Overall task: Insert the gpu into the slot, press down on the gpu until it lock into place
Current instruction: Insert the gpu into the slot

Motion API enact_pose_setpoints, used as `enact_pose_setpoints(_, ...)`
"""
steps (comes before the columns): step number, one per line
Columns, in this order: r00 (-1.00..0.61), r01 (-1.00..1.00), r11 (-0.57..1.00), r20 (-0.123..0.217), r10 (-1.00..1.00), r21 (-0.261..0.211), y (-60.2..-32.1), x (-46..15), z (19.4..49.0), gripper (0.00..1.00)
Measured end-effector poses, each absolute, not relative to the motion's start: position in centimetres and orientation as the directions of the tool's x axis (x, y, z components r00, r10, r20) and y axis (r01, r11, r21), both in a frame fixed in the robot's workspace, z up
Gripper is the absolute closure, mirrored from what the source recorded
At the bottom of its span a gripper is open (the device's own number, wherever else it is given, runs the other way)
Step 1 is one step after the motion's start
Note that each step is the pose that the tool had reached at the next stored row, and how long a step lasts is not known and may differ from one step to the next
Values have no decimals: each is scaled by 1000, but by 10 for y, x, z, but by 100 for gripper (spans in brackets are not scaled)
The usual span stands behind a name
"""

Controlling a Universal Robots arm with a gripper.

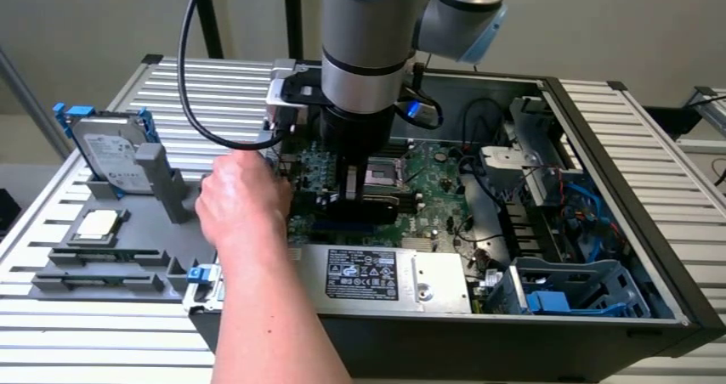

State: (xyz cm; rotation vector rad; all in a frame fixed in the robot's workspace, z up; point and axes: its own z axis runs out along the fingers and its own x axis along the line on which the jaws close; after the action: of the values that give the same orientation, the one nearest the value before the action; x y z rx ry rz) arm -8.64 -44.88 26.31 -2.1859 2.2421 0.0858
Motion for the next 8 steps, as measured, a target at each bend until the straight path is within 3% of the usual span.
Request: enact_pose_setpoints(8, -26, -999, 25, -44, -999, 36, -449, -86, 268, 74)
